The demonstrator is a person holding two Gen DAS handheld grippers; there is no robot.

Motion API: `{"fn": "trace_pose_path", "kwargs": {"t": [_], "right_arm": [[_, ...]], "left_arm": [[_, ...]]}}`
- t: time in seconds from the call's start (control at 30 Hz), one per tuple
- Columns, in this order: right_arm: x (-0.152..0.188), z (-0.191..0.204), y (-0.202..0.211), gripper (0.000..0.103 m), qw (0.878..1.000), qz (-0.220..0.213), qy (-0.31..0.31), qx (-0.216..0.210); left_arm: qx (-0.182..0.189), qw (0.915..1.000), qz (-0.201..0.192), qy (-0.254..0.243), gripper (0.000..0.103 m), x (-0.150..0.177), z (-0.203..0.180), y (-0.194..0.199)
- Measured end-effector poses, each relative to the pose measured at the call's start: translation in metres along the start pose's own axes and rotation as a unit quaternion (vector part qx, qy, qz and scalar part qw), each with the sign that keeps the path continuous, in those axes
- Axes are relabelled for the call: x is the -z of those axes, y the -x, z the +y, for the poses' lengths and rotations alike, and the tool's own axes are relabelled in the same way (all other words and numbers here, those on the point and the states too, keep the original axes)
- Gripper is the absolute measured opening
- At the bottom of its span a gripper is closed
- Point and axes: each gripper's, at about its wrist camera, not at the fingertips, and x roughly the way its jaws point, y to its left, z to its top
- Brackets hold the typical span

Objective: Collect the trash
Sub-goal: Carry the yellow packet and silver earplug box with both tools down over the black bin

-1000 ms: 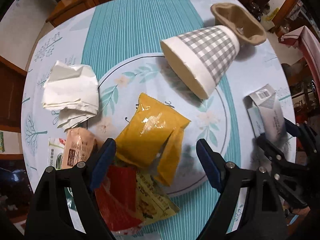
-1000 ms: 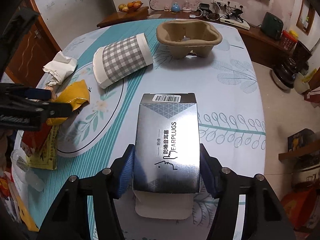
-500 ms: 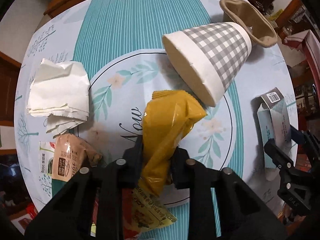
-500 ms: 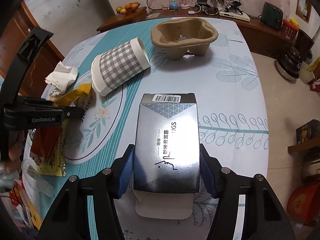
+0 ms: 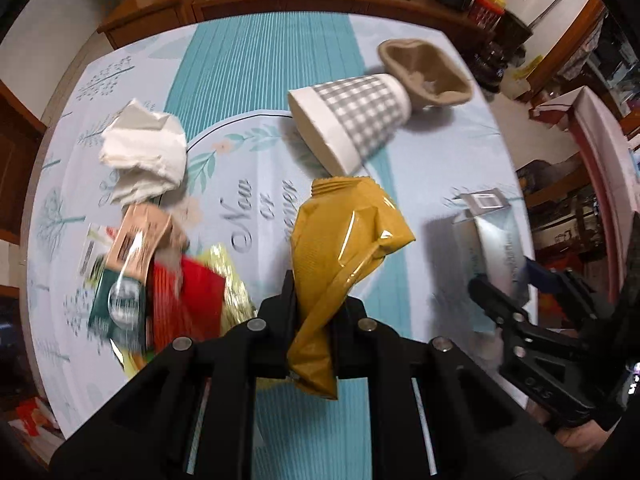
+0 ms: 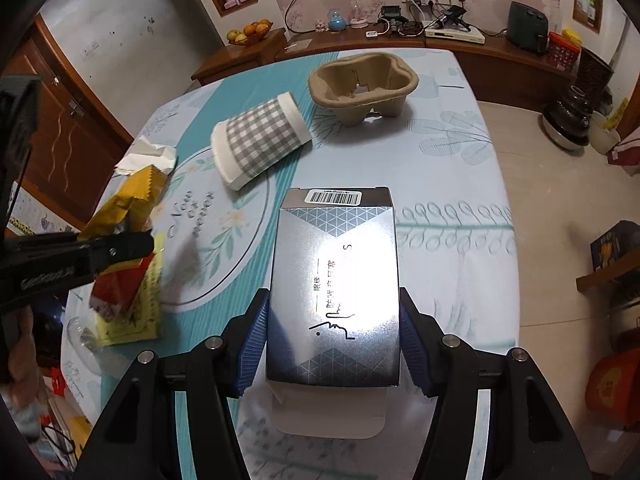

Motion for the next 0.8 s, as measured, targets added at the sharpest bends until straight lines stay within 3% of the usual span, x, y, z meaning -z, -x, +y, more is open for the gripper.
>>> {"fn": "trace_pose_path", "kwargs": {"t": [0.23, 0.4, 0.63, 0.8], "right_arm": [[0.045, 0.029, 0.054, 0.059, 0.999, -0.021, -0.028, 0.010], [0.092, 0.070, 0.108, 0.059, 0.997, -0.051, -0.047, 0.021], [0.187, 0.145, 0.185, 0.060, 0.992, -0.092, -0.079, 0.031], [0.255, 0.188, 0.215, 0.060, 0.990, -0.093, -0.102, 0.028]], "left_arm": [[0.017, 0.9990, -0.040, -0.002, 0.010, 0.064, -0.008, 0.065], [0.038, 0.9969, -0.068, -0.011, 0.010, 0.133, 0.007, 0.117], [0.075, 0.9932, -0.084, -0.029, 0.010, 0.237, 0.041, 0.175], [0.089, 0.9918, -0.083, -0.040, 0.010, 0.303, 0.063, 0.197]]}}
